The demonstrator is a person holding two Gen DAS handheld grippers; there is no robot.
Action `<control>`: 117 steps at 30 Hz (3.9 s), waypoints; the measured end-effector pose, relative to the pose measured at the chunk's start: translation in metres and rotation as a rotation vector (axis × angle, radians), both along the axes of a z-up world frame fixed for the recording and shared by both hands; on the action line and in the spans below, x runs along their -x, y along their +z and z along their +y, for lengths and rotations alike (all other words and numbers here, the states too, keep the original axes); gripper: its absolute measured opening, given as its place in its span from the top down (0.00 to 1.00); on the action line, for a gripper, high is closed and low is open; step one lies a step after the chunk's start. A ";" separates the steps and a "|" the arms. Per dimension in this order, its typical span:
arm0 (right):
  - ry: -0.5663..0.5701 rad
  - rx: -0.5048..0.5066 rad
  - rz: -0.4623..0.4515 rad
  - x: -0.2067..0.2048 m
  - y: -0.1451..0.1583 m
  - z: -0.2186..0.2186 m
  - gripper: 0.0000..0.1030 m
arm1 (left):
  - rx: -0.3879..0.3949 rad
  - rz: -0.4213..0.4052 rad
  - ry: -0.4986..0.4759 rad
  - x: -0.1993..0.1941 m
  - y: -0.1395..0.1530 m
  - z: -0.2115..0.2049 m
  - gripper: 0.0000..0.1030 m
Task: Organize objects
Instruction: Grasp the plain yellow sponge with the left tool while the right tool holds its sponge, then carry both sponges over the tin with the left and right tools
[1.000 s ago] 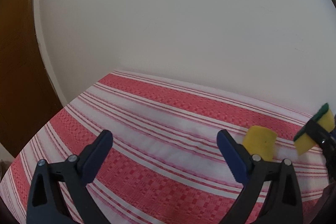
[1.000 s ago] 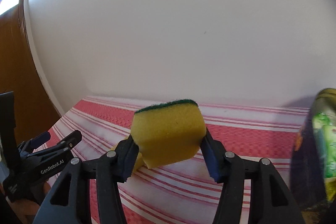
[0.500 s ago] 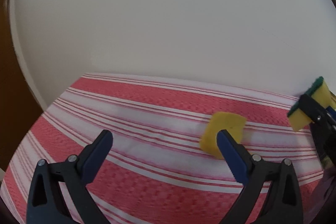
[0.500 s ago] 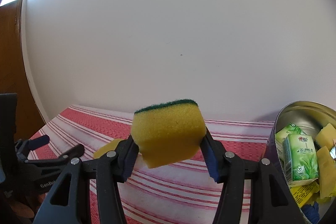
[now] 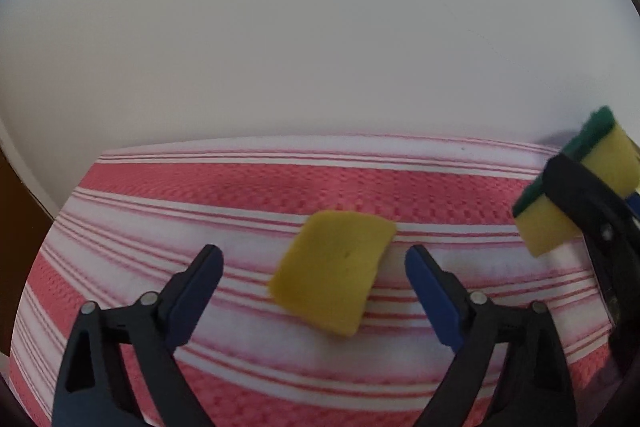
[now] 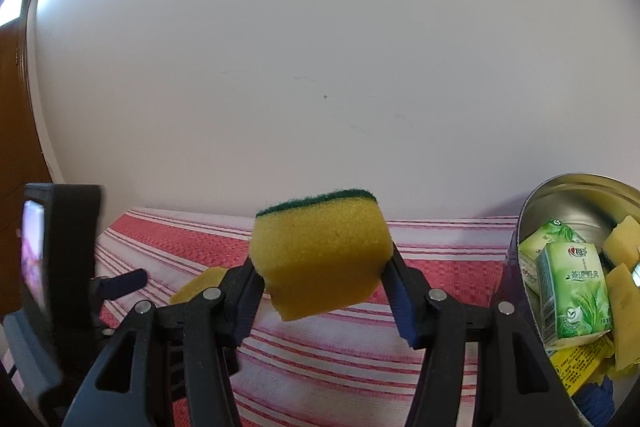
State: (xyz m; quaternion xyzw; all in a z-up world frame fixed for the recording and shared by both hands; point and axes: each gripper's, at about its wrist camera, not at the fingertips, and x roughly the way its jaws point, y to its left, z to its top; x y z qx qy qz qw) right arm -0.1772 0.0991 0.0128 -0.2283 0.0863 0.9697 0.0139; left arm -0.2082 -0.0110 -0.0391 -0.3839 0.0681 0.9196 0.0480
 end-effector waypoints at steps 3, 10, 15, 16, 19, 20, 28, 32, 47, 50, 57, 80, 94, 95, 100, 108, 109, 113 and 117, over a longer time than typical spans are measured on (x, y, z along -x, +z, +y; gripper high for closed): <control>0.003 0.004 -0.004 0.002 0.000 0.000 0.43 | -0.013 -0.057 0.007 0.013 -0.007 0.005 0.30; 0.012 0.017 -0.019 0.007 -0.001 0.000 0.43 | -0.083 -0.123 0.000 0.021 -0.013 -0.003 0.35; 0.012 0.006 -0.014 0.008 0.000 -0.003 0.43 | -0.083 -0.123 0.000 0.020 -0.012 -0.004 0.35; 0.012 0.004 -0.012 0.008 0.000 -0.004 0.43 | -0.083 -0.124 0.000 0.019 -0.011 -0.003 0.35; 0.015 -0.002 -0.010 0.009 0.001 -0.006 0.43 | -0.082 -0.124 -0.004 0.018 -0.010 -0.002 0.37; 0.015 -0.002 -0.009 0.009 0.001 -0.006 0.43 | -0.086 -0.122 0.001 0.019 -0.010 -0.001 0.43; 0.009 -0.007 0.022 0.010 0.004 -0.008 0.43 | -0.110 -0.035 0.080 0.007 0.003 -0.010 0.52; 0.017 -0.034 0.040 0.010 0.006 -0.014 0.43 | -0.113 0.086 0.122 -0.014 0.018 -0.013 0.52; -0.006 -0.100 0.093 -0.010 0.012 -0.019 0.43 | -0.101 0.211 0.152 -0.067 0.036 -0.010 0.52; -0.011 -0.103 0.095 -0.009 0.010 -0.009 0.43 | -0.091 0.225 0.141 -0.073 0.035 -0.013 0.52; -0.025 -0.124 0.107 -0.025 0.003 -0.014 0.43 | -0.093 0.236 0.136 -0.086 0.035 -0.012 0.52; -0.034 -0.126 0.114 -0.088 0.015 0.040 0.43 | -0.095 0.277 0.150 -0.123 0.033 -0.001 0.52; -0.057 -0.143 0.115 -0.117 0.019 0.071 0.43 | -0.089 0.294 0.125 -0.150 0.036 0.028 0.52; -0.059 -0.144 0.115 -0.119 0.021 0.074 0.43 | -0.089 0.294 0.121 -0.152 0.036 0.031 0.52; -0.073 -0.154 0.115 -0.138 0.022 0.082 0.43 | -0.085 0.299 0.093 -0.161 0.037 0.048 0.52; -0.096 -0.158 0.113 -0.160 0.024 0.104 0.44 | -0.089 0.297 0.051 -0.173 0.038 0.074 0.52; -0.099 -0.162 0.113 -0.163 0.023 0.107 0.44 | -0.089 0.296 0.045 -0.174 0.037 0.076 0.52; -0.111 -0.170 0.114 -0.172 0.028 0.114 0.44 | -0.089 0.291 0.020 -0.179 0.037 0.092 0.52; -0.124 -0.178 0.115 -0.177 0.030 0.122 0.43 | -0.093 0.289 -0.008 -0.183 0.037 0.107 0.52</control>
